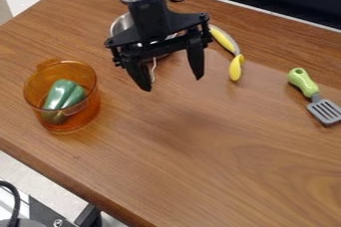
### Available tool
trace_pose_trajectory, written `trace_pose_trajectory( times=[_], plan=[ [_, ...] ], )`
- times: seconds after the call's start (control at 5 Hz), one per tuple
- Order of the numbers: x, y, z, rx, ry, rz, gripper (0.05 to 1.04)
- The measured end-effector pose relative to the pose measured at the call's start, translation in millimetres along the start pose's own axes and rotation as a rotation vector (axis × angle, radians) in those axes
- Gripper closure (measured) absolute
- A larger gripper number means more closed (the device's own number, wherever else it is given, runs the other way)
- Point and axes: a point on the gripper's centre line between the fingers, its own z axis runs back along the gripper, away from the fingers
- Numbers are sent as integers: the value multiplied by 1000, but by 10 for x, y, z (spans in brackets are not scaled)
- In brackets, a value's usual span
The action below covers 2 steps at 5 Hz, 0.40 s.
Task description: Take the silver pot closer to the lower middle right corner of the table
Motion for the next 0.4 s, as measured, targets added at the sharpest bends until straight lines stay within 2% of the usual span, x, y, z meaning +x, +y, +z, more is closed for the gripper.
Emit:
trace_pose_trajectory(
  times=[0.2,0.4],
  plan=[
    [-25,27,-43,11,15,7,88],
    [149,164,-9,27,-53,98,88]
  ],
)
